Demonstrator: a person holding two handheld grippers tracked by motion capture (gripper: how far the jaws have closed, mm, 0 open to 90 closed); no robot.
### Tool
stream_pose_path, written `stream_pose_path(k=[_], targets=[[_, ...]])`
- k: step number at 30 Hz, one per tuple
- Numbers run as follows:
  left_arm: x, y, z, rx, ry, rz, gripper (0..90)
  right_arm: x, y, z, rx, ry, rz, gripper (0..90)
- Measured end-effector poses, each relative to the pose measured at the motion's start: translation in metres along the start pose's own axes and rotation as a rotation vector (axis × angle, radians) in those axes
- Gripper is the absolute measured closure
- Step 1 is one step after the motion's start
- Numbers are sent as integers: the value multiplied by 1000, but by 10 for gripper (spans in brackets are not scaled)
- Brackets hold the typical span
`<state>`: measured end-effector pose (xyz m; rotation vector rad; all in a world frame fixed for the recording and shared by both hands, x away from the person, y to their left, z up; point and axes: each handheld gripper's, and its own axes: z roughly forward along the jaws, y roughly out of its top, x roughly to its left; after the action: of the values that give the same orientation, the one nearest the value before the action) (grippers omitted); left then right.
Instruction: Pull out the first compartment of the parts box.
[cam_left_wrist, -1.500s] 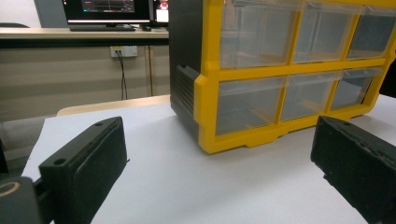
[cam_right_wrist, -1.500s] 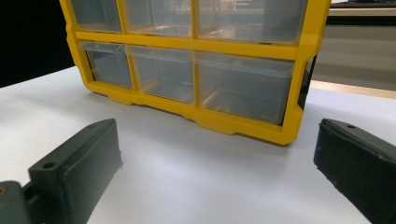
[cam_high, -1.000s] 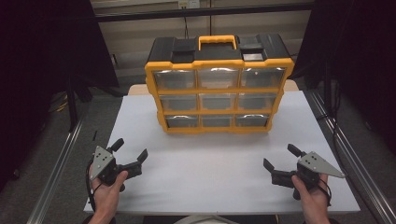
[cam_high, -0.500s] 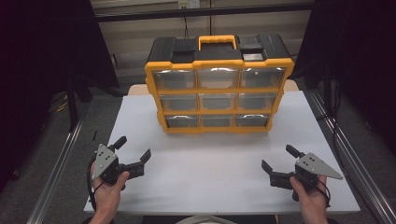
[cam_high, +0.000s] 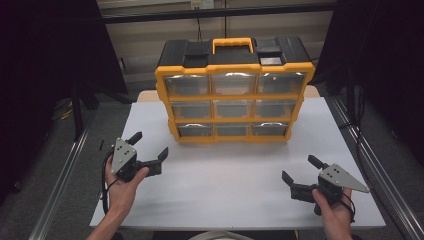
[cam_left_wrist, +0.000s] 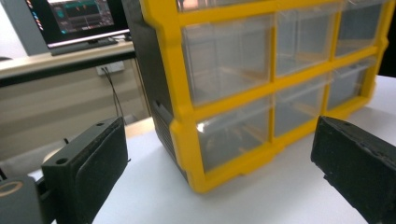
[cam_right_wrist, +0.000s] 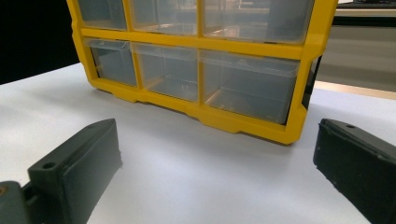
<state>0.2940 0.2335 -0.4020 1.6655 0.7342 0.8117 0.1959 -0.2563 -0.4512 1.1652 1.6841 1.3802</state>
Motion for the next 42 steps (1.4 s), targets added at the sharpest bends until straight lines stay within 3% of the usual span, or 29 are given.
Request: stream_pose_path(k=[3,4,5,8,10,16,17,20,21,25,26,28,29,30,32,34,36,37,38,41,42], targets=[[-1,10,8,-27,2,6,38,0,0,1,-1,-7,3,4],[-3,13,11,-38,-1,-9,38,0,0,1,-1,-7,6,5],[-4,16,12,-36,-5,6,37,0,0,0,1,-2,2,4],[-10,26,17,-61,-26,26,35,0,0,-1,-2,-7,4,4],[-12,32,18,-84,-48,11,34,0,0,-2,-1,-4,5,4],[-15,48,13,-120,-34,53,36,0,0,0,1,4,4,3],[-14,52,11,-121,-32,79,35,0,-1,0,2,3,4,3],[-14,61,12,-112,-26,103,35,0,-1,1,7,3,9,3],[-14,66,14,-73,-32,126,35,0,-1,1,12,8,13,3],[-14,70,20,-67,-35,127,40,0,-1,0,4,3,11,2],[-15,72,24,-63,-27,158,41,0,-1,-1,3,6,13,2],[-15,73,25,-66,-25,177,40,0,-1,0,5,6,9,2],[-16,75,28,-74,-34,228,37,0,-1,0,7,9,11,2],[-16,75,28,-74,-34,228,36,0,-1,0,9,10,11,2],[-21,81,30,-72,-25,310,36,0,-1,0,7,9,8,3],[-22,83,30,-81,-30,326,36,0,-1,0,5,5,8,3],[-25,87,30,-92,-11,389,35,0,-1,0,6,5,6,3],[-27,91,31,-108,-2,448,31,0,-1,-1,5,2,7,2],[-27,91,31,-108,-2,448,32,0,-1,-1,3,3,7,2],[-28,96,34,-113,36,532,34,0,-1,-1,2,10,9,2],[-28,96,34,-113,36,532,34,1,-1,-1,1,14,14,2]])
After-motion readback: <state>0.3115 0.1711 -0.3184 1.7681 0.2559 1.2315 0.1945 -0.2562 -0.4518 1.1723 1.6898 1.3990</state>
